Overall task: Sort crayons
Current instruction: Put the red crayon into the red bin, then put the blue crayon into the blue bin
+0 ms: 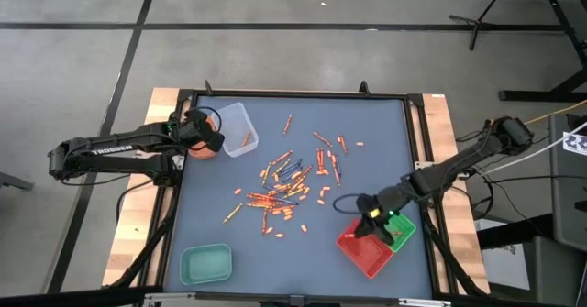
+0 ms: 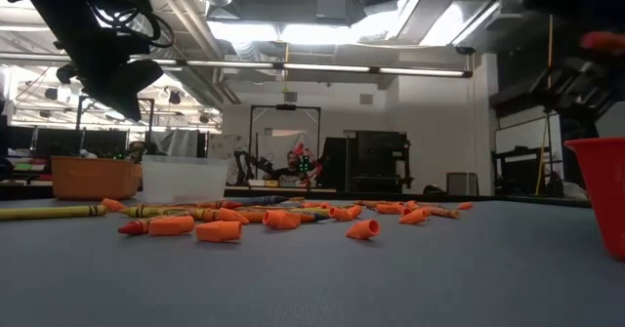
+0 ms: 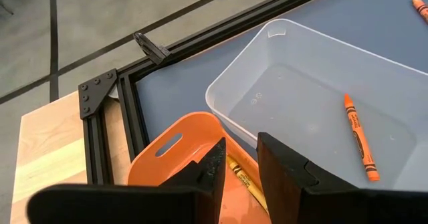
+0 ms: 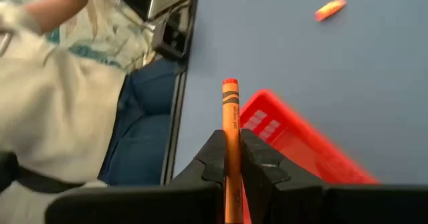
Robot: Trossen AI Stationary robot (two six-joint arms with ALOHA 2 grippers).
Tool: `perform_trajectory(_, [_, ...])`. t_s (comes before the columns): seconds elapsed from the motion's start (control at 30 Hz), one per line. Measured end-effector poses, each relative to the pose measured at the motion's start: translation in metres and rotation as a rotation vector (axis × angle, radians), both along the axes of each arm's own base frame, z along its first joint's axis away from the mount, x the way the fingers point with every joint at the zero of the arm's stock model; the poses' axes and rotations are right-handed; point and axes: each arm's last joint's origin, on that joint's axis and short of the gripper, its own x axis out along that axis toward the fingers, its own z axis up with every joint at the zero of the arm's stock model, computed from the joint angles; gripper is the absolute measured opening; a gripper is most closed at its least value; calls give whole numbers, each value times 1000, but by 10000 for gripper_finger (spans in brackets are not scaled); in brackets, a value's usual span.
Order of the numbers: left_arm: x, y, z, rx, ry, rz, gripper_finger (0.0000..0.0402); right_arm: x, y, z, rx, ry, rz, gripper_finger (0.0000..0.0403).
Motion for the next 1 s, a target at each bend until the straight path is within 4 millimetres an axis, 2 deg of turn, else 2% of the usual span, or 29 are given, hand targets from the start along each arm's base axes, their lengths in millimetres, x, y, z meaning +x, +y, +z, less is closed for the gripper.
perform_trajectory(0.2, [0,0,0,0,-1,0,71,-7,12,0,-28,-16,19,25])
perform_trajectory(0.4, [0,0,0,0,0,0,71,-9,14,0,-29,-15,32,30])
perform_trajectory(0.8, [1,-1,-1,-43,-13,-29,71,-9,13,-1,-43,-17,20,104])
perform_trajectory(1.0, [5,0,1,-36,-59,-42,71,-8,13,-1,-57,-25,-4,111])
